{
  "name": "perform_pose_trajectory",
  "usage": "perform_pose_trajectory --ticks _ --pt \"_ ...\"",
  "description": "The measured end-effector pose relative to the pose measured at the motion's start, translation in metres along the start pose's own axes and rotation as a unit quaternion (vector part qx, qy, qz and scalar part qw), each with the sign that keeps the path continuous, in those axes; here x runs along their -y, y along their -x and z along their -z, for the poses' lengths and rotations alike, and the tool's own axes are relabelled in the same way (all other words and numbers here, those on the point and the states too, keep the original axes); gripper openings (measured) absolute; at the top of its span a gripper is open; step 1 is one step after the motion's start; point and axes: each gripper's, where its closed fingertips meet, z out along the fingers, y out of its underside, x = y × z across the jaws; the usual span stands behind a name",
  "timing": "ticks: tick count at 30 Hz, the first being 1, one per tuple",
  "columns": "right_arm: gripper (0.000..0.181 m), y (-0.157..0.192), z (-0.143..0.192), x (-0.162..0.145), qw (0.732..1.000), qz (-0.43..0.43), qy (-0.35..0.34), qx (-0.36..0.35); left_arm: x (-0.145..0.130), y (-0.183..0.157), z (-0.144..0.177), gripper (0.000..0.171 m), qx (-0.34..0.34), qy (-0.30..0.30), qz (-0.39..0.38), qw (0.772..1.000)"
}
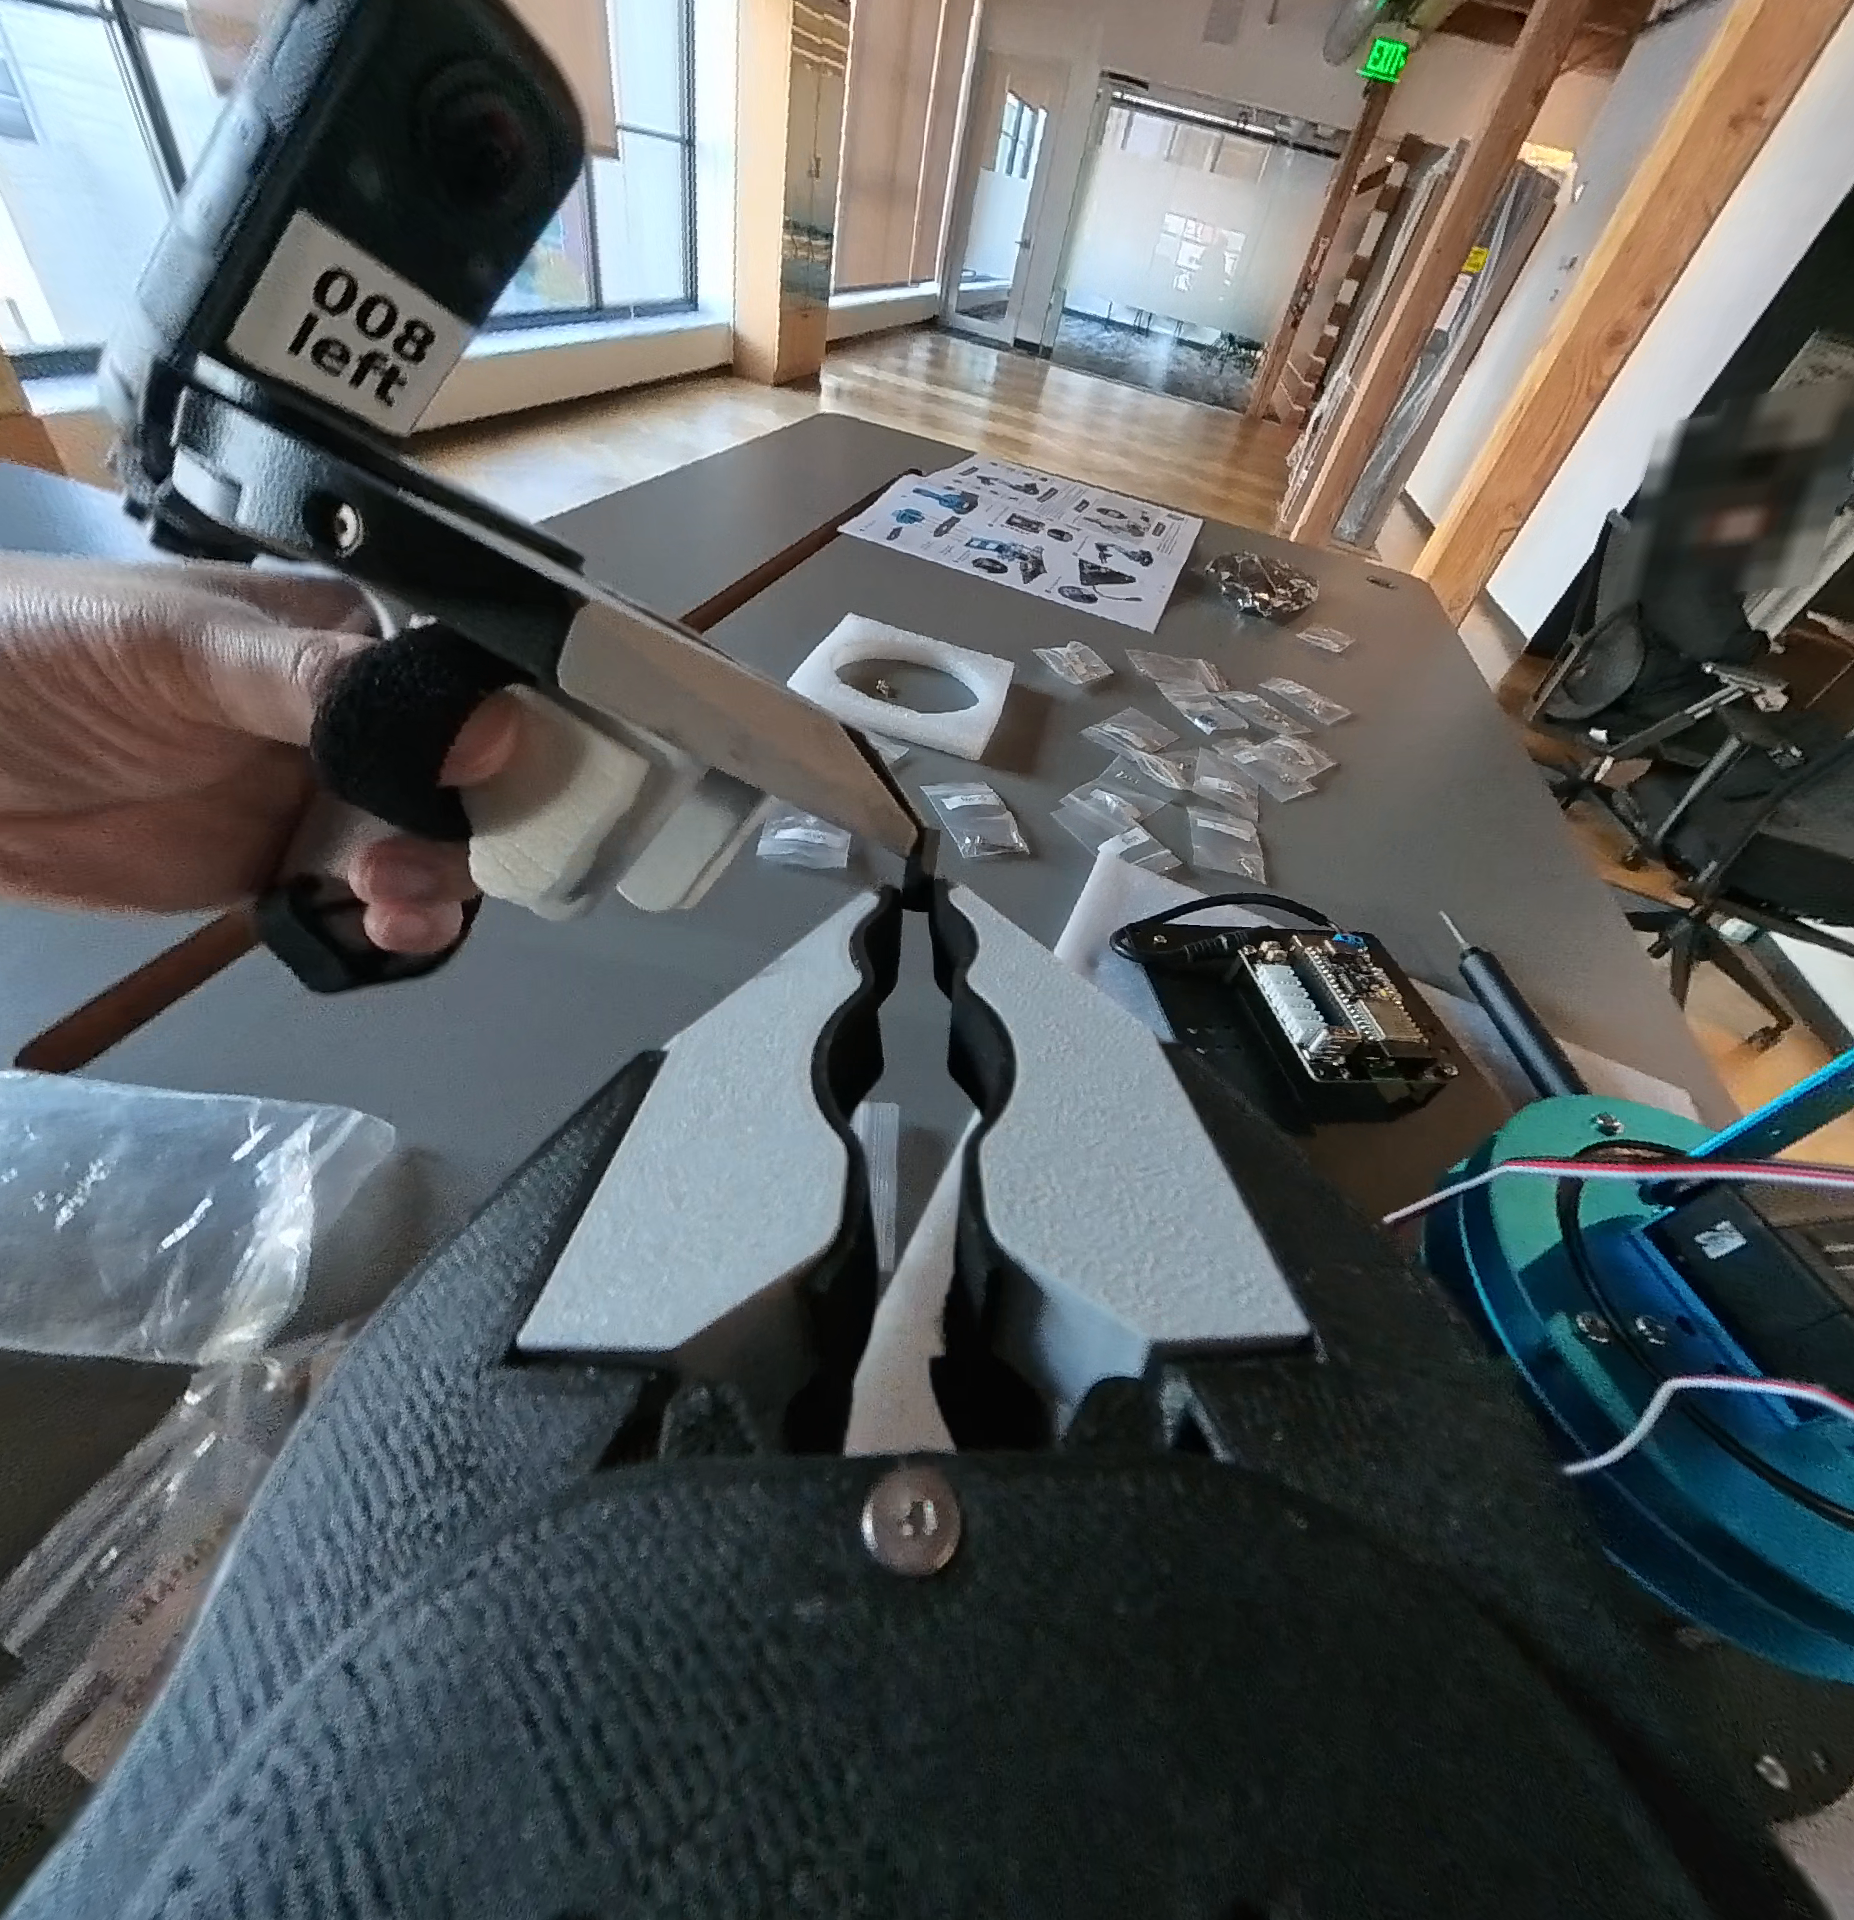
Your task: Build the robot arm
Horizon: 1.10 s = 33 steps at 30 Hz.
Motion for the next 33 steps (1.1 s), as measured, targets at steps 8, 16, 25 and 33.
perform_pose_trajectory --ticks 8,16,25,33 --pt "0.005 -0.007 0.001 -0.009 0.999 0.037 0.017 -0.006 -0.005 0.005 -0.008 0.002 -0.007 0.043 0.008 0.999" --pt "0.004 -0.013 0.000 -0.014 0.999 0.033 0.020 0.000 -0.009 0.009 -0.018 0.003 -0.004 0.052 0.015 0.999" --pt "0.026 -0.025 0.021 -0.022 0.998 0.063 0.018 -0.024 -0.006 0.036 -0.022 0.003 0.050 0.044 -0.021 0.998" --pt "0.022 -0.066 0.082 -0.060 0.997 0.051 0.013 -0.049 -0.021 0.117 -0.081 0.003 0.178 0.109 -0.189 0.960"
